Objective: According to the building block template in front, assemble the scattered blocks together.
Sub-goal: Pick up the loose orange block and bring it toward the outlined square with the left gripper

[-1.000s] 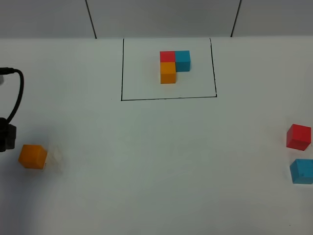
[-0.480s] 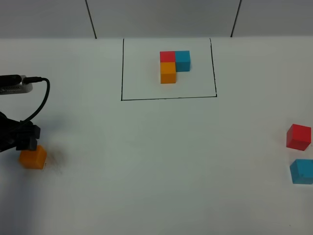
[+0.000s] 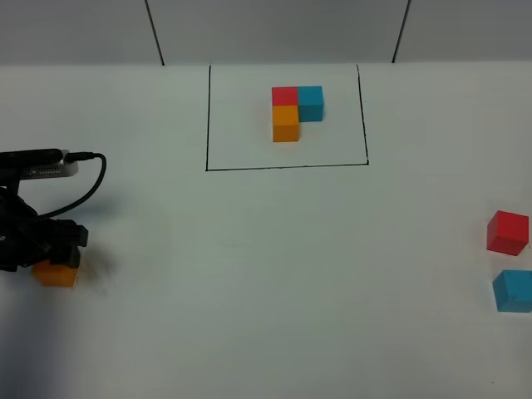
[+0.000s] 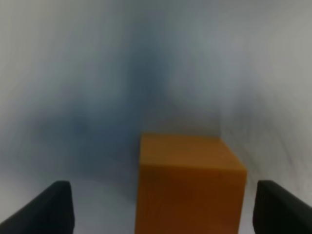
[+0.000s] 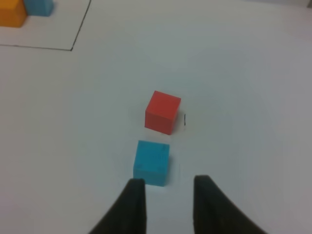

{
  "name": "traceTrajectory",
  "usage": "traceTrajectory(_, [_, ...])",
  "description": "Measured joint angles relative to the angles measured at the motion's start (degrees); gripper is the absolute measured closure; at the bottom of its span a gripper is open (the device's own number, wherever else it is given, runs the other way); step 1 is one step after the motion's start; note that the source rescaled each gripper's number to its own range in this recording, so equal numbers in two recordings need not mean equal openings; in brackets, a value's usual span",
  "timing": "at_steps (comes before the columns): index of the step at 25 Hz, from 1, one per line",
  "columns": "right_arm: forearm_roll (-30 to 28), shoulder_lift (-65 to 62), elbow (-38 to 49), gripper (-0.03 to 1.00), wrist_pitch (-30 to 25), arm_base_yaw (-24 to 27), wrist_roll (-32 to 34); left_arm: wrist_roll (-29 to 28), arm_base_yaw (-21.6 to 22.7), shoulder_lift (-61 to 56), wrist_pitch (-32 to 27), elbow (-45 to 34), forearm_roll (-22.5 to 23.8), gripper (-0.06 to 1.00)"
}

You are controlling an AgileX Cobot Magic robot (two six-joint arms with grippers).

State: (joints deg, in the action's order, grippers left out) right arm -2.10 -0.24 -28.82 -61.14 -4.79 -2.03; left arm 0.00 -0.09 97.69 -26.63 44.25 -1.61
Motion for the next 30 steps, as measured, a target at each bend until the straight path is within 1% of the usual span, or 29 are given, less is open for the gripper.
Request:
traceTrajectory(5, [0.0,0.0,0.0,0.97,0.0,0.0,0.0,0.0,0.0,2.67,1.73,0.0,-0.01,0.26])
traceTrajectory(7, [0.0,0.0,0.0,0.97,0.0,0.0,0.0,0.0,0.0,2.98,2.2,0.0,-0.01,0.31])
traceTrajectory(8, [0.0,0.0,0.0,0.97,0.0,0.0,0.0,0.0,0.0,3.03,2.43,0.0,-0.01,0.37])
traceTrajectory(10, [0.0,0.0,0.0,0.97,0.0,0.0,0.0,0.0,0.0,3.07,3.32,0.0,-0.01,0.58])
traceTrajectory(12, [0.0,0.0,0.0,0.97,0.0,0.0,0.0,0.0,0.0,3.07,4.6,0.0,-0.01,0.91])
traceTrajectory(13, [0.0,0.0,0.0,0.97,0.0,0.0,0.0,0.0,0.0,3.07,5.33,0.0,0.04,0.94])
traceTrajectory(16, [0.0,0.0,0.0,0.97,0.0,0.0,0.0,0.0,-0.44,3.0,7.42,0.48,-0.36,0.94])
traceTrajectory(18, [0.0,0.0,0.0,0.97,0.0,0.0,0.0,1.1,-2.19,2.56,7.47,2.4,-1.19,0.94])
traceTrajectory(21, [0.0,0.0,0.0,0.97,0.0,0.0,0.0,6.29,-7.84,1.88,6.71,7.45,-1.82,0.94])
traceTrajectory(22, [0.0,0.0,0.0,0.97,0.0,0.0,0.0,8.58,-10.53,1.88,5.9,9.61,-1.99,0.94])
traceTrajectory(24, [0.0,0.0,0.0,0.97,0.0,0.0,0.0,15.82,-16.64,2.1,2.76,13.75,-2.22,0.94])
traceTrajectory(28, [0.0,0.0,0.0,0.97,0.0,0.0,0.0,31.44,-27.96,4.5,-8.24,22.49,-4.2,0.94])
traceTrajectory(30, [0.0,0.0,0.0,0.97,0.0,0.0,0.0,37.21,-33.37,6.5,-13.46,25.9,-5.93,0.94])
